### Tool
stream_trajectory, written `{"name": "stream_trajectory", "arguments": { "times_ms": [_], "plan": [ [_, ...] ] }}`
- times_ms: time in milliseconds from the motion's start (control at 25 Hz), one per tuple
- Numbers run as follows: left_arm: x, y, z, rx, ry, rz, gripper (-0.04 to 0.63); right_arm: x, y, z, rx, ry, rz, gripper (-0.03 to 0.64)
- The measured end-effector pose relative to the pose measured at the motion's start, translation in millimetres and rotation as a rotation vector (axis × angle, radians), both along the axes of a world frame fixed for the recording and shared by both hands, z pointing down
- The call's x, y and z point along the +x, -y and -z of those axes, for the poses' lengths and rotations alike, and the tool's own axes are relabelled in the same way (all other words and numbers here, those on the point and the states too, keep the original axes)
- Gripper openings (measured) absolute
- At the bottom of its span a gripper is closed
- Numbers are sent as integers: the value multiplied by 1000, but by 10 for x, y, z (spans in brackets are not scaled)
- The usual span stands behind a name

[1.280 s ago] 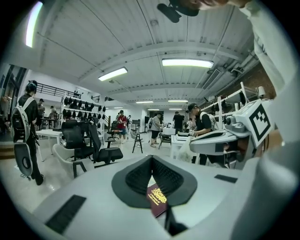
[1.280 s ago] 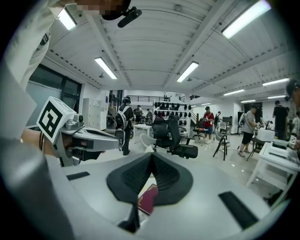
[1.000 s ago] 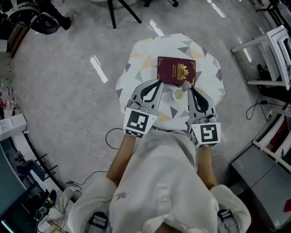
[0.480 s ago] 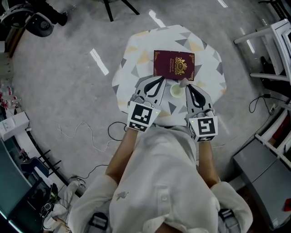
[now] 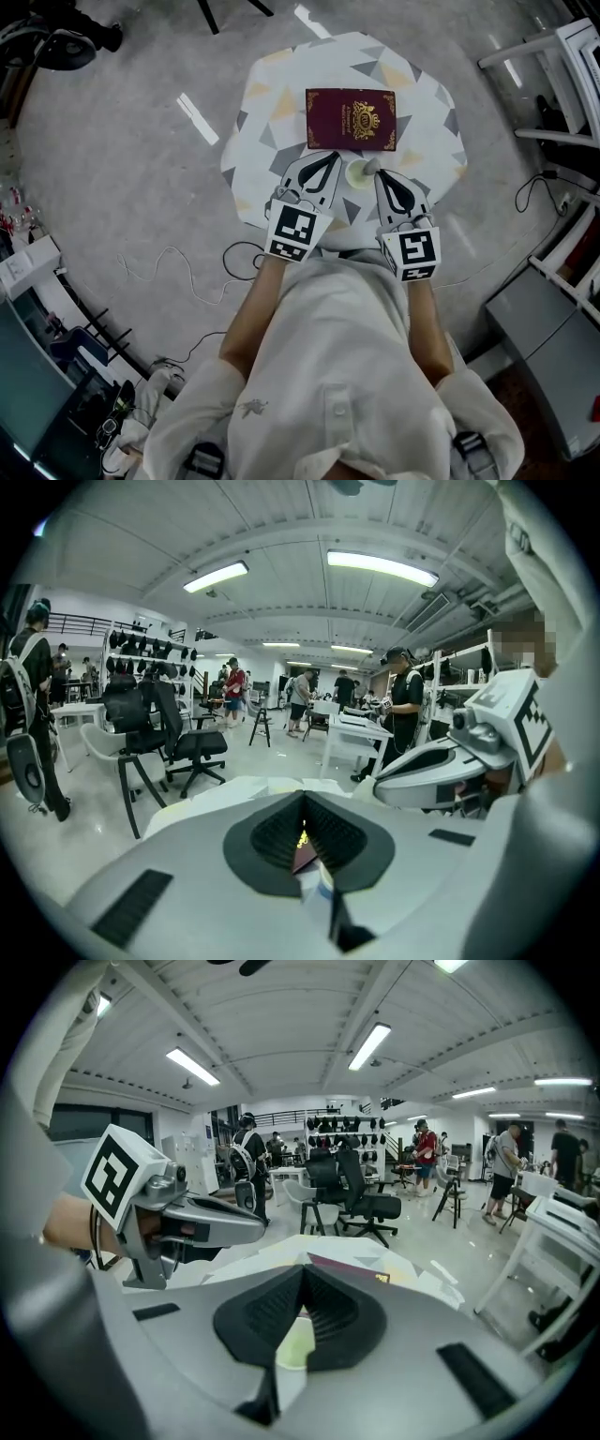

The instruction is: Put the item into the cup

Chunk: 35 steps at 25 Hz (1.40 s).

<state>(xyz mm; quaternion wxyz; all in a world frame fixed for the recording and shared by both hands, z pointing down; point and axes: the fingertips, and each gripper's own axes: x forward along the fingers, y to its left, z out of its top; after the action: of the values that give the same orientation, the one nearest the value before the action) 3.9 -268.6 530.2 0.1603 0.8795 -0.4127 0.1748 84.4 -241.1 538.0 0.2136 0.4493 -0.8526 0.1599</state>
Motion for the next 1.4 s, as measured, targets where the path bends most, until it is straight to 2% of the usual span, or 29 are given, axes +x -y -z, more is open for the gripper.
{"name": "stream_trajectory", "arguments": {
  "times_ms": [800,1400],
  "plan": [
    [67,-262,-534,-110,35,-11,14,-107,-196,-648,-125,-19,40,5],
    [156,-341,-839,-175,59,-49,14,-107,-210,-1053,-199,-80,41,5]
  ]
}}
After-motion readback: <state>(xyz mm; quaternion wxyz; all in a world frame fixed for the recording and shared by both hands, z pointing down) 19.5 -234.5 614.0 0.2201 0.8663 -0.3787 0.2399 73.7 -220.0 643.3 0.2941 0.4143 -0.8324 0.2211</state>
